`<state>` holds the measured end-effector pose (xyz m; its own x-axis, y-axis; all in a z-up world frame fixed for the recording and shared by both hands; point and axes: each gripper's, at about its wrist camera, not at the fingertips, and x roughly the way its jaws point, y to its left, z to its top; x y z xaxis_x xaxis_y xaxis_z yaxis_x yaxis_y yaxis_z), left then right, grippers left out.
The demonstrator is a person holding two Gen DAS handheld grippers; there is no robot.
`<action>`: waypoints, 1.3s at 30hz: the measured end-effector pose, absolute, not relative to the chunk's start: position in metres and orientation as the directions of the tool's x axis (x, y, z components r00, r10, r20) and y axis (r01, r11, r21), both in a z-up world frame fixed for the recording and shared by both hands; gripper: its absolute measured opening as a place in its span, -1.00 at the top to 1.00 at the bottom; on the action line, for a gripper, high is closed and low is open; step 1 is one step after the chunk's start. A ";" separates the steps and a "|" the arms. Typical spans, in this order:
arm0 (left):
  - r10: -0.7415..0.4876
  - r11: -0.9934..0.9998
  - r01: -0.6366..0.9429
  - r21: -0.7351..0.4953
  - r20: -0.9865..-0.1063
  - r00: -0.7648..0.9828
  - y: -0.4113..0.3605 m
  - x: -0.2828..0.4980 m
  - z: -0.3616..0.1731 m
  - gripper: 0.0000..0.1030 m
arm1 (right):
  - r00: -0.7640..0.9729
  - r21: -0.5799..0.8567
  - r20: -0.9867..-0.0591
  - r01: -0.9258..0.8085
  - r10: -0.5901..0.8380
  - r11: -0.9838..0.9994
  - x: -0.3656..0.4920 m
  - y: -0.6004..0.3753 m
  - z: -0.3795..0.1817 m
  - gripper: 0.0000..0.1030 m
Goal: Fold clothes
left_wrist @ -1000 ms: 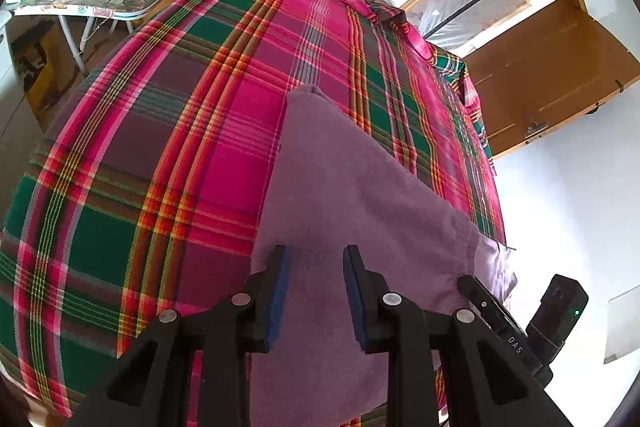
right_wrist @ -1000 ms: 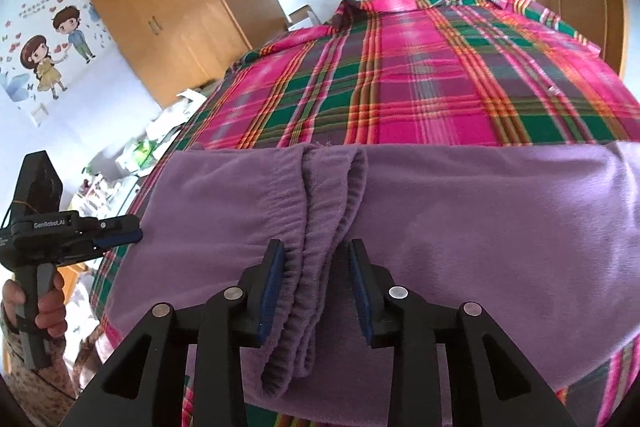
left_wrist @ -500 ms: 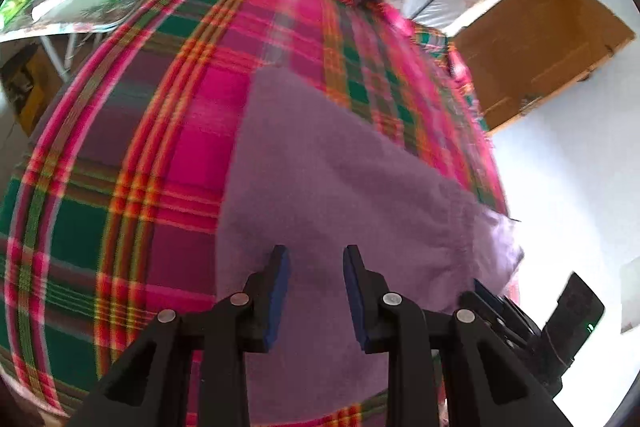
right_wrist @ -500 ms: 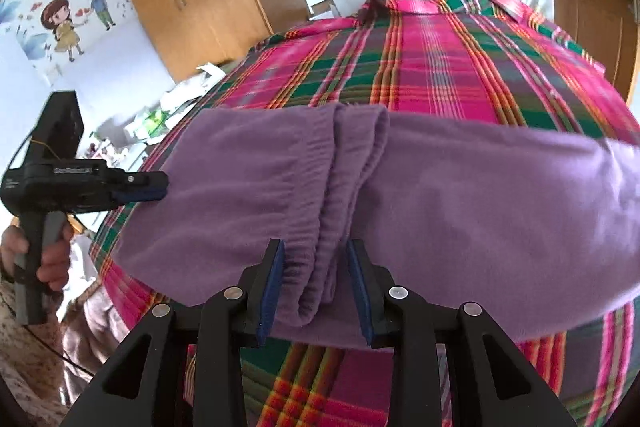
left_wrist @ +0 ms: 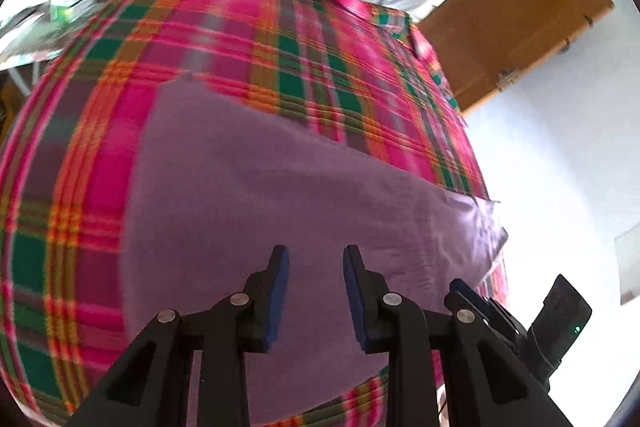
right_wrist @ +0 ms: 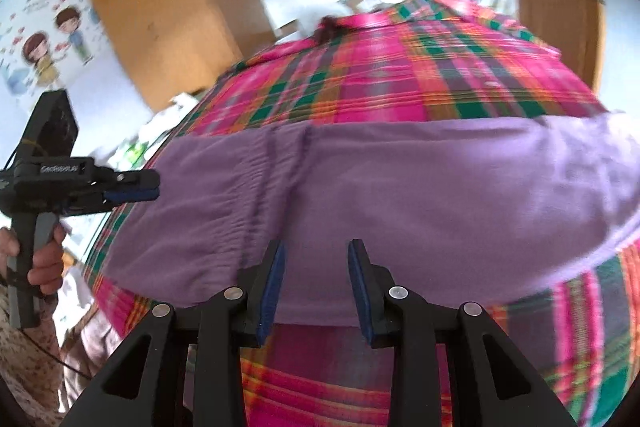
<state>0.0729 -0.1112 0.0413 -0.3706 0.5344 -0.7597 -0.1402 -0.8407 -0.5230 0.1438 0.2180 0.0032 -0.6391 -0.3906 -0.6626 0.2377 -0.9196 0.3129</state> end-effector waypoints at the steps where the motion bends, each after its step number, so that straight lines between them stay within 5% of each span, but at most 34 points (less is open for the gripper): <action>1: 0.546 -0.835 -0.160 -0.526 -0.756 -0.362 -0.102 0.069 0.043 0.45 | -0.653 0.316 -0.659 0.211 -0.374 -0.925 0.145 0.228 0.004 0.34; 14: 0.654 -0.739 -0.360 -0.570 -0.736 -0.176 0.034 0.035 0.045 0.46 | -0.727 0.296 -0.676 -0.118 -0.120 -0.948 0.141 0.335 -0.006 0.34; 31: 0.670 -0.687 -0.399 -0.607 -0.742 -0.024 0.136 -0.006 0.019 0.46 | -0.731 0.235 -0.670 -0.377 0.131 -0.896 0.129 0.424 0.006 0.34; 39: 0.660 -0.675 -0.418 -0.608 -0.751 0.028 0.168 -0.017 0.009 0.46 | -0.716 0.309 -0.688 -0.434 0.116 -0.846 0.101 0.463 0.003 0.34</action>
